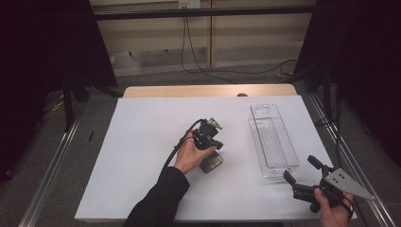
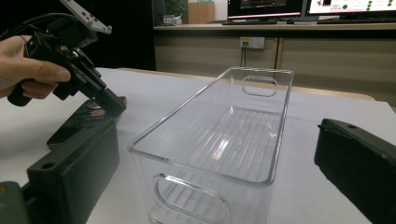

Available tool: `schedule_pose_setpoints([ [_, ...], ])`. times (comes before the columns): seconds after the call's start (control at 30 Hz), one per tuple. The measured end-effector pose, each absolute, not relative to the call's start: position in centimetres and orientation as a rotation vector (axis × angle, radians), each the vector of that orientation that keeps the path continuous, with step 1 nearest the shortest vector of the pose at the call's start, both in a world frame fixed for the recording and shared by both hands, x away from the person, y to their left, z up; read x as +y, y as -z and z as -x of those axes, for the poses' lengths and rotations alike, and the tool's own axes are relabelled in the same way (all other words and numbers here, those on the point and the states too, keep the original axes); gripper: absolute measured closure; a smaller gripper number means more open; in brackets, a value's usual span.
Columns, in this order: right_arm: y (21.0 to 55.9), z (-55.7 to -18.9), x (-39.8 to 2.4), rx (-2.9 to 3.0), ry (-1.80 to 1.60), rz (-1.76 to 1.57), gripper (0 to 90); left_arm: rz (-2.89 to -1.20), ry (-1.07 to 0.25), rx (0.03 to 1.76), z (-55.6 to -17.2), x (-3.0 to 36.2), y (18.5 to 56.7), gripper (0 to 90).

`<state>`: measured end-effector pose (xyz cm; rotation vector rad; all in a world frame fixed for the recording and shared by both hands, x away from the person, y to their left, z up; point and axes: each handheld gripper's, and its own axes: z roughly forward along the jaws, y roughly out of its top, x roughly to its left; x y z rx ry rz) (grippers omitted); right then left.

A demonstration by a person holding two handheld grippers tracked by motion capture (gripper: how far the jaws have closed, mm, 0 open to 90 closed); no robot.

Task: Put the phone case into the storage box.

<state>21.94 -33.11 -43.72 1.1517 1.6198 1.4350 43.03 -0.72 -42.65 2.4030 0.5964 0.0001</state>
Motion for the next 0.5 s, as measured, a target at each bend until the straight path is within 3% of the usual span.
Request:
schedule_pose_setpoints([
  [0.5, 43.7, -22.0, -33.0, 1.622, -1.442, -1.152, 0.0, -2.427, 0.014, 0.612, -42.2, -1.5, 44.0, 90.0],
])
